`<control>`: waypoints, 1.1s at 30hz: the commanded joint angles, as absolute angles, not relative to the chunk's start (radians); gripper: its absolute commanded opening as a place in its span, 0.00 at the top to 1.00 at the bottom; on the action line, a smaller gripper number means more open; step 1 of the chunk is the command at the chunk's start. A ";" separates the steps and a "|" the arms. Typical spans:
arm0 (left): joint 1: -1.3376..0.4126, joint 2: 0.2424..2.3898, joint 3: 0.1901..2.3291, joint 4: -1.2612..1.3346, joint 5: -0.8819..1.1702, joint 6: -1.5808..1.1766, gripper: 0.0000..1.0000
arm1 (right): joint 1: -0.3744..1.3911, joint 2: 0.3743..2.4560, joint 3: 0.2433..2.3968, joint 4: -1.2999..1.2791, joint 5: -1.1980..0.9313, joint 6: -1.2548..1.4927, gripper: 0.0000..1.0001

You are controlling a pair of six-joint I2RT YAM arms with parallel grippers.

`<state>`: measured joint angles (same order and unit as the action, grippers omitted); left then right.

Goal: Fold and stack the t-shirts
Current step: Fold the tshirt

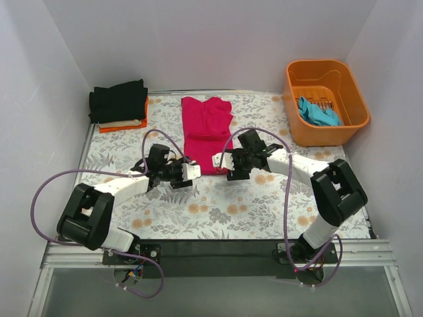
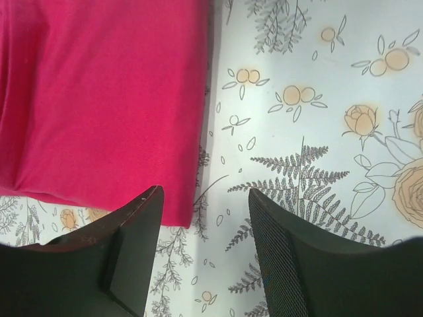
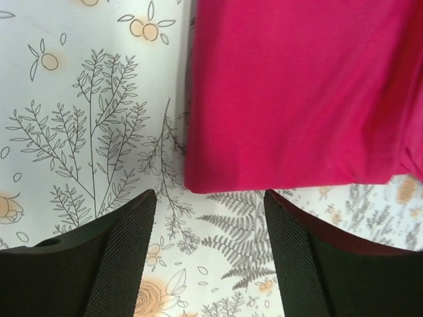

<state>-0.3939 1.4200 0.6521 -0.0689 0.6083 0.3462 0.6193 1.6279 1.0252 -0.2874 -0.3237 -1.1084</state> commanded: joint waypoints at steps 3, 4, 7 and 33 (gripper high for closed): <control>-0.423 1.434 0.600 0.107 0.532 0.414 0.48 | 0.638 1.666 1.012 -0.150 -0.279 -1.134 0.35; -0.423 1.446 0.604 0.110 0.532 0.414 0.48 | 0.641 1.677 1.008 -0.141 -0.279 -1.137 0.35; -0.423 1.477 0.604 0.138 0.522 0.434 0.48 | 0.652 1.695 0.999 -0.126 -0.279 -1.163 0.36; -0.426 1.326 0.540 -0.068 0.616 0.520 1.00 | 0.686 1.564 0.916 -0.187 -0.285 -1.180 0.99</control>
<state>-0.4213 1.4731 0.5545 0.1089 0.5240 0.4873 0.6815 1.6890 0.9165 -0.1158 -0.2577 -1.2079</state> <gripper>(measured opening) 0.031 0.023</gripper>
